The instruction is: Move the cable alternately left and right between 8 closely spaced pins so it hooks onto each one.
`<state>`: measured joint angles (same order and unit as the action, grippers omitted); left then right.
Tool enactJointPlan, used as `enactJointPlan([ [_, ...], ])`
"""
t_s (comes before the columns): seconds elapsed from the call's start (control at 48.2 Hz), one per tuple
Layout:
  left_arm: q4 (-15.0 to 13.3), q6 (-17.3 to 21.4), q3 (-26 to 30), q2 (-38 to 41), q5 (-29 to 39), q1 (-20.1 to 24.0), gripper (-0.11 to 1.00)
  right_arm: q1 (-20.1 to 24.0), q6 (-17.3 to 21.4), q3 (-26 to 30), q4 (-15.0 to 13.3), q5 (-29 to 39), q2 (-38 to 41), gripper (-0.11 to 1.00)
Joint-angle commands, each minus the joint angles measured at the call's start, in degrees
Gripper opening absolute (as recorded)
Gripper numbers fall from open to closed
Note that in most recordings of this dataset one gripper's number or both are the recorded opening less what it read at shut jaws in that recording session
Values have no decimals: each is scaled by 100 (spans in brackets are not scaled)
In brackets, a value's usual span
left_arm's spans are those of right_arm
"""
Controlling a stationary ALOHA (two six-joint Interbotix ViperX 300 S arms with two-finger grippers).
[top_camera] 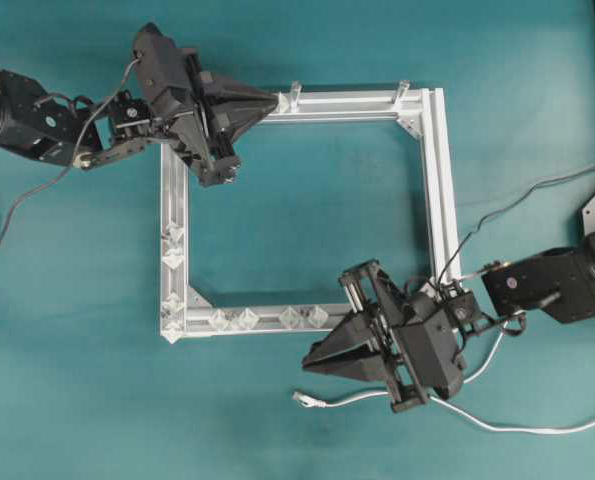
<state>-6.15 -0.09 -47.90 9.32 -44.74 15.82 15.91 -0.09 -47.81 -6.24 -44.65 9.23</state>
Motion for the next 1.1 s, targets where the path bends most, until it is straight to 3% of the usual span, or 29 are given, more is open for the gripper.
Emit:
enactJointPlan([
  [0.0,193,53,114,-431,158,-35,15,35,97,79,-9,-26,-62,19],
  [0.041,202,79,114,-545,316,-35,12,44,97,88,0,88,-70,17],
  [0.104,193,114,97,-712,580,-26,1,53,105,132,-18,281,-88,4],
  [0.145,202,149,88,-826,773,-26,0,62,105,167,-26,404,-114,0],
  [0.435,220,158,-62,-1521,1582,-229,0,176,123,281,-26,1371,-773,0],
  [0.85,220,132,-738,-2347,2312,-396,0,642,158,1099,-9,4412,-1055,0],
  [1.078,220,123,-1020,-2646,2355,-396,0,633,694,1582,-9,5467,-844,0],
])
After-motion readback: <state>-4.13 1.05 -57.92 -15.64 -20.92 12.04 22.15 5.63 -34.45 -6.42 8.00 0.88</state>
